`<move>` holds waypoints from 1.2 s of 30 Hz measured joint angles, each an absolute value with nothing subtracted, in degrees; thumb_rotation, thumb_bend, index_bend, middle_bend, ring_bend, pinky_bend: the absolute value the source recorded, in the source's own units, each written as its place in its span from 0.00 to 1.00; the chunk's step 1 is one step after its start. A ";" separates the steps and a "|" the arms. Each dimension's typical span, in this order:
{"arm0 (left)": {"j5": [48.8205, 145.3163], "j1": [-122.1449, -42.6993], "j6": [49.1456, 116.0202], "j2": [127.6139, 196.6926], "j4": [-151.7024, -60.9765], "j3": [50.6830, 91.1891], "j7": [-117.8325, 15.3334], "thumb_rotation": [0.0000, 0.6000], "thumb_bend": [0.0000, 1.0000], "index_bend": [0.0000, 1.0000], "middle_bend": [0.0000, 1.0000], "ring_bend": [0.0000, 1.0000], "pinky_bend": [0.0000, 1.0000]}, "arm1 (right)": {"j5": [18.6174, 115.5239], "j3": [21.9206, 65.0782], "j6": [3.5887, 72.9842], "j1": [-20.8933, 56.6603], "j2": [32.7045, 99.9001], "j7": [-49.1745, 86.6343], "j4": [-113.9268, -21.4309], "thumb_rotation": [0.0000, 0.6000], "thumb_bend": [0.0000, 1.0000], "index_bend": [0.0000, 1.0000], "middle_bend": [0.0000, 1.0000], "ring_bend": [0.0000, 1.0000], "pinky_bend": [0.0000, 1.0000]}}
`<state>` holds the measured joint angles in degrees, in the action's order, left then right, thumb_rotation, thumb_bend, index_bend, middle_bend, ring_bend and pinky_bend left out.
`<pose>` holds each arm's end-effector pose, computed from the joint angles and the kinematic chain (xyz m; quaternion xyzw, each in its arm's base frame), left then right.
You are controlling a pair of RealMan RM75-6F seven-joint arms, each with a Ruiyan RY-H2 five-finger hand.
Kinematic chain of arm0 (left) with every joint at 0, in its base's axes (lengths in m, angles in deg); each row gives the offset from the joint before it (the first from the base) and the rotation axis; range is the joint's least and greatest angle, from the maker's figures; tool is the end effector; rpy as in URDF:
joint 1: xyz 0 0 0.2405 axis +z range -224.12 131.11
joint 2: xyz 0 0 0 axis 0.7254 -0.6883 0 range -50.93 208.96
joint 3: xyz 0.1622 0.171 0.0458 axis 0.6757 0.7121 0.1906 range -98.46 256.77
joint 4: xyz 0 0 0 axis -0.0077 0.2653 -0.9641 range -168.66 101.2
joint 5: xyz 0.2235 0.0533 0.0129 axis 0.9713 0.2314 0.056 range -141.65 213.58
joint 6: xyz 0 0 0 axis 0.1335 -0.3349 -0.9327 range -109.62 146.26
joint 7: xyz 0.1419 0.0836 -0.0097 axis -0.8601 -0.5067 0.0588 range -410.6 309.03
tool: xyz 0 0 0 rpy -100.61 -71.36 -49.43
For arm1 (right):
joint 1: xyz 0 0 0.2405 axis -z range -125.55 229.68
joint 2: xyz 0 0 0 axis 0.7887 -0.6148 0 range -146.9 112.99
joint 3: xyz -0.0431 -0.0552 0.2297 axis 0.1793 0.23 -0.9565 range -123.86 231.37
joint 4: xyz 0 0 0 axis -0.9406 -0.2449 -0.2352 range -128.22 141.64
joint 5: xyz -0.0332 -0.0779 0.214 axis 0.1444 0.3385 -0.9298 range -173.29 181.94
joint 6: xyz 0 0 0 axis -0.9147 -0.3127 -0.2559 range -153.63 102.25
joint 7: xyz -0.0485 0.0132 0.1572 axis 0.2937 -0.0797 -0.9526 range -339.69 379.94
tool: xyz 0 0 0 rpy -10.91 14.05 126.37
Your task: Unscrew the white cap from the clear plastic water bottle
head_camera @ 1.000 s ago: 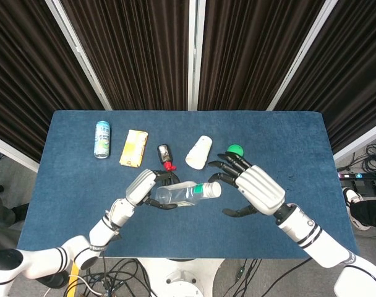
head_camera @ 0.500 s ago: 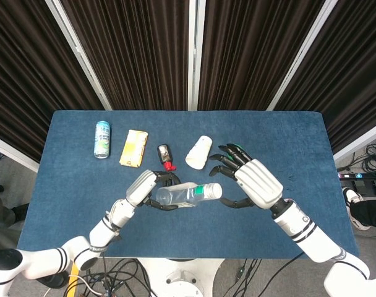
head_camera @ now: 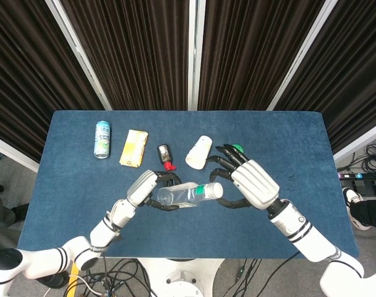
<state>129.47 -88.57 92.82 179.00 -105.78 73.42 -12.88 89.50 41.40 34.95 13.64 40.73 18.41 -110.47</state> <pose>-0.0753 0.3162 -0.0572 -0.5993 -0.4788 -0.6335 0.1009 -0.0501 -0.2955 0.0916 0.7380 -0.3363 0.5175 0.2728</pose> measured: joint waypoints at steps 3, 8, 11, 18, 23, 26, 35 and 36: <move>129.46 -88.60 92.80 178.99 -105.81 73.41 -12.92 1.00 0.38 0.64 0.62 0.53 0.62 | 89.42 41.37 34.82 13.52 40.79 18.32 -110.50 1.00 0.15 0.49 0.20 0.00 0.00; 129.33 -88.46 92.88 179.16 -105.56 73.48 -12.57 1.00 0.38 0.64 0.62 0.53 0.62 | 89.34 41.24 35.43 13.66 41.02 18.63 -110.51 1.00 0.19 0.57 0.24 0.00 0.00; 129.30 -88.39 92.94 179.23 -105.33 73.52 -12.33 1.00 0.38 0.64 0.62 0.53 0.62 | 89.06 41.16 35.57 13.73 41.11 18.66 -110.47 1.00 0.21 0.61 0.27 0.00 0.00; 128.99 -88.23 92.91 179.06 -104.93 73.46 -11.80 1.00 0.38 0.65 0.62 0.53 0.62 | 89.41 41.06 36.65 14.33 40.50 18.24 -110.83 1.00 0.23 0.66 0.29 0.00 0.00; 128.60 -87.92 92.70 178.40 -104.94 73.57 -11.05 1.00 0.38 0.65 0.63 0.53 0.62 | 90.11 41.23 37.79 15.45 38.99 16.67 -111.17 1.00 0.23 0.66 0.30 0.00 0.00; 128.45 -87.57 92.61 177.83 -104.65 73.83 -11.68 1.00 0.38 0.65 0.63 0.53 0.62 | 90.47 41.44 38.65 16.30 38.16 15.77 -110.91 1.00 0.23 0.66 0.30 0.00 0.00; 124.03 -85.90 86.31 173.79 -102.75 75.73 -23.81 1.00 0.38 0.65 0.63 0.53 0.59 | 87.85 43.90 36.41 17.96 37.40 14.07 -106.37 1.00 0.23 0.66 0.29 0.00 0.00; 123.11 -85.65 85.32 173.41 -102.66 75.90 -25.86 1.00 0.38 0.65 0.63 0.53 0.58 | 87.59 44.16 36.01 18.00 37.62 14.19 -105.75 1.00 0.23 0.66 0.29 0.00 0.00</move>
